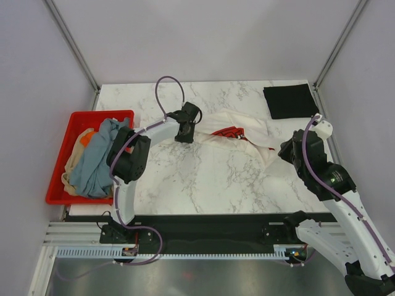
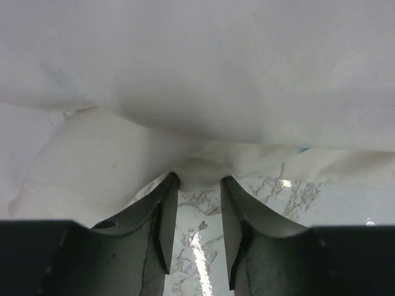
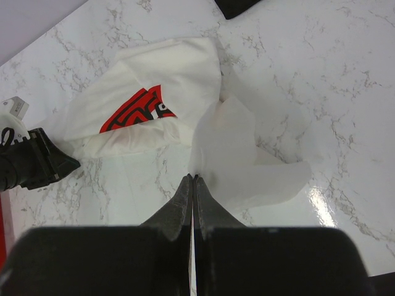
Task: Fold and stack the t-shirts
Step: Flatten the tshirt out
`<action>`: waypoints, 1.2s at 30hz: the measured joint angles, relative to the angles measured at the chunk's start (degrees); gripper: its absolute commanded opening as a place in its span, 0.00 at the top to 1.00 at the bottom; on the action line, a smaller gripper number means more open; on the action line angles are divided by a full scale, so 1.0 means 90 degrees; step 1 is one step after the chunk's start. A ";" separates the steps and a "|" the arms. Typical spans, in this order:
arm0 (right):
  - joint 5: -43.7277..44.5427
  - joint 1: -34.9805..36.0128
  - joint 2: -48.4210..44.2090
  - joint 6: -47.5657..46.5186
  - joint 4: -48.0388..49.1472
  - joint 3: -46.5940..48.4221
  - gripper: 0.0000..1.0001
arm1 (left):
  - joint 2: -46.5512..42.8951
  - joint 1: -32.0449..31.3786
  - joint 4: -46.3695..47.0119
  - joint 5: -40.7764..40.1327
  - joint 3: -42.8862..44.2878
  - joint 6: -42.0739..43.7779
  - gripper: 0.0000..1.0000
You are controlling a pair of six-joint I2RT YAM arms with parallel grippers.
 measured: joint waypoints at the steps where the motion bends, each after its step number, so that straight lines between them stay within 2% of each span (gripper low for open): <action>1: 0.0002 0.0000 0.0000 0.0000 0.0002 0.0000 1.00 | 0.0078 0.0000 0.0000 -0.0005 0.0049 0.0012 0.69; 3: 0.0002 0.0000 0.0000 0.0000 0.0005 -0.0002 1.00 | 0.0126 0.0000 0.0034 -0.0027 0.0126 0.0058 0.79; 4: 0.0007 0.0000 -0.0002 0.0000 0.0005 -0.0002 1.00 | 0.0146 0.0000 0.0051 -0.0019 0.0134 0.0063 0.88; 7: 0.0024 0.0000 -0.0002 0.0000 0.0022 -0.0032 1.00 | 0.0141 -0.0012 0.0075 -0.0019 0.0134 0.0100 0.97; 13: 0.0372 0.0000 0.0306 -0.0005 -0.0066 0.0165 1.00 | -0.0602 -0.0012 -0.0406 0.0112 -0.0100 0.0104 0.98; 20: 0.1161 -0.0019 0.1455 -0.0114 -0.0068 0.1826 1.00 | -0.2912 -0.0012 -0.1358 0.0391 0.0187 0.0100 0.98; 27: 0.1739 -0.0352 0.1710 -0.0389 -0.0206 0.3279 1.00 | -0.4724 0.0056 -0.2407 0.0525 0.0202 -0.0005 0.98; 32: 0.1824 -0.0527 0.1955 -0.0622 -0.0542 0.4248 1.00 | -0.5598 0.0469 -0.2769 0.0782 0.0216 -0.0163 0.98; 36: 0.1651 -0.0537 0.2093 -0.0726 -0.0753 0.4478 1.00 | -0.5651 0.0801 -0.2885 0.1022 0.0435 -0.0228 0.98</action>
